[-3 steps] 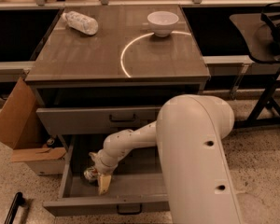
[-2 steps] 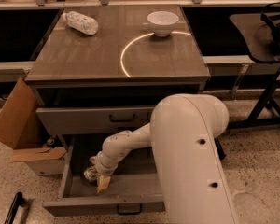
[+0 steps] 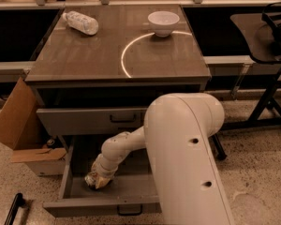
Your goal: Pick 7up can from middle drawer and place on counter
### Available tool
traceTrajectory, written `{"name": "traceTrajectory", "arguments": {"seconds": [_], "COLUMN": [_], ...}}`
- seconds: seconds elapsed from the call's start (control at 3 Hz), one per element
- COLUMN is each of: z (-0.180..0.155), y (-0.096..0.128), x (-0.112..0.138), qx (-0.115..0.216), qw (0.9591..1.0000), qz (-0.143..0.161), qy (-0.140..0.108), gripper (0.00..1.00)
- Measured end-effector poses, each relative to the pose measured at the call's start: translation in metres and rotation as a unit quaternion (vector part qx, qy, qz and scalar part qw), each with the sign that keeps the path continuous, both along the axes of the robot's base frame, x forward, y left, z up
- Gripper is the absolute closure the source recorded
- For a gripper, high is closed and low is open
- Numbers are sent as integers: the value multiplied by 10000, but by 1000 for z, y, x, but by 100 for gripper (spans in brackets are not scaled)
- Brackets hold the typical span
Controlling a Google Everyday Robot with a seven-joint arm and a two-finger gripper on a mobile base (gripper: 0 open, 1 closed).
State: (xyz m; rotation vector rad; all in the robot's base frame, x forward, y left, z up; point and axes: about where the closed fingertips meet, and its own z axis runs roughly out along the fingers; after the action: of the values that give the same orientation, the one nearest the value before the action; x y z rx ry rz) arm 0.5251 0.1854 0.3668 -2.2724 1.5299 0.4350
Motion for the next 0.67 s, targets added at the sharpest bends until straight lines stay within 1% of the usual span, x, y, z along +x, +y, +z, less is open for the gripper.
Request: {"name": "traceTrajectory", "arguments": {"seconds": [0.33,0.67], "z": [2,37], "y": [-1,-17], "x": [-3,-10], "qx": [10,227], "qw": [10000,9996], "qz": [19,-118], "qy": [4,-149], "gripper": [96,100]}}
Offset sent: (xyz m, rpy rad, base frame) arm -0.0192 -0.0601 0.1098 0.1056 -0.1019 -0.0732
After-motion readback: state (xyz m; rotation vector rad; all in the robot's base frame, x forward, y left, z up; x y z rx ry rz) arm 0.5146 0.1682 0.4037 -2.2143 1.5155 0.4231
